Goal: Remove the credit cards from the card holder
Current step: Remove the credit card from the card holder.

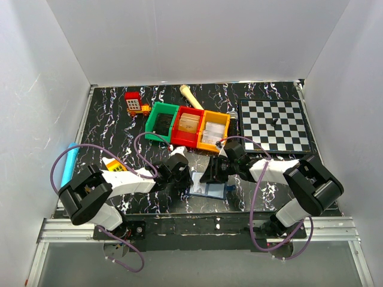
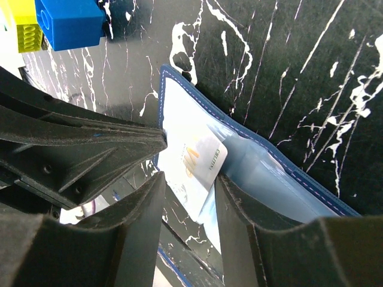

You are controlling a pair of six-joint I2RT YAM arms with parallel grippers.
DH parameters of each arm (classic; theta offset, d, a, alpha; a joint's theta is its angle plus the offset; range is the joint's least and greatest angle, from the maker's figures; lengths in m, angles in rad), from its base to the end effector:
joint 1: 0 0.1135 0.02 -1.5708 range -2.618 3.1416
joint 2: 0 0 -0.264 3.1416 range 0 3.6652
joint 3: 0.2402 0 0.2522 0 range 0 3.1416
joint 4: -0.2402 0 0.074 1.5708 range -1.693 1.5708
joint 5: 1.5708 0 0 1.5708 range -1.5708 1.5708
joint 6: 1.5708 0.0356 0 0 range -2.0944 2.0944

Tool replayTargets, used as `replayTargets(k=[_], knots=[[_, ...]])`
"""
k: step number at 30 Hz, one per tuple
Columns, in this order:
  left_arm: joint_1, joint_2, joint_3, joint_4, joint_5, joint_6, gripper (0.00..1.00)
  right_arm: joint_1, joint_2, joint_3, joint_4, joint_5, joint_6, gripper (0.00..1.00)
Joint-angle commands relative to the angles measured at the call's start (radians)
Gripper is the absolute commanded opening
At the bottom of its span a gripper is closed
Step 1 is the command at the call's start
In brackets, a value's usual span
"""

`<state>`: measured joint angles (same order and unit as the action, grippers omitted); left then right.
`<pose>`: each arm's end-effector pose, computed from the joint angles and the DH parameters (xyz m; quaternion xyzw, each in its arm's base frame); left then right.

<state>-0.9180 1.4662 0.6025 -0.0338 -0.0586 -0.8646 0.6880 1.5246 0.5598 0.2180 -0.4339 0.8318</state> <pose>0.1629 -0.2096 0.1432 0.0155 0.9434 -0.2395 0.2290 0.2027 0.1860 0.1378 -0.0217 0.8987 0.4124 0.1476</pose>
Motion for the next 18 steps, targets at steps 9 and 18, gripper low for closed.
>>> replayTargets(k=[9,18], knots=[[-0.001,-0.021,-0.049,-0.037,0.005,-0.024,0.0,-0.007,0.009,-0.008,0.084,-0.037,0.032,0.46],[-0.001,-0.012,-0.046,-0.037,0.008,-0.025,0.0,-0.008,0.039,-0.001,0.103,-0.062,0.033,0.46]])
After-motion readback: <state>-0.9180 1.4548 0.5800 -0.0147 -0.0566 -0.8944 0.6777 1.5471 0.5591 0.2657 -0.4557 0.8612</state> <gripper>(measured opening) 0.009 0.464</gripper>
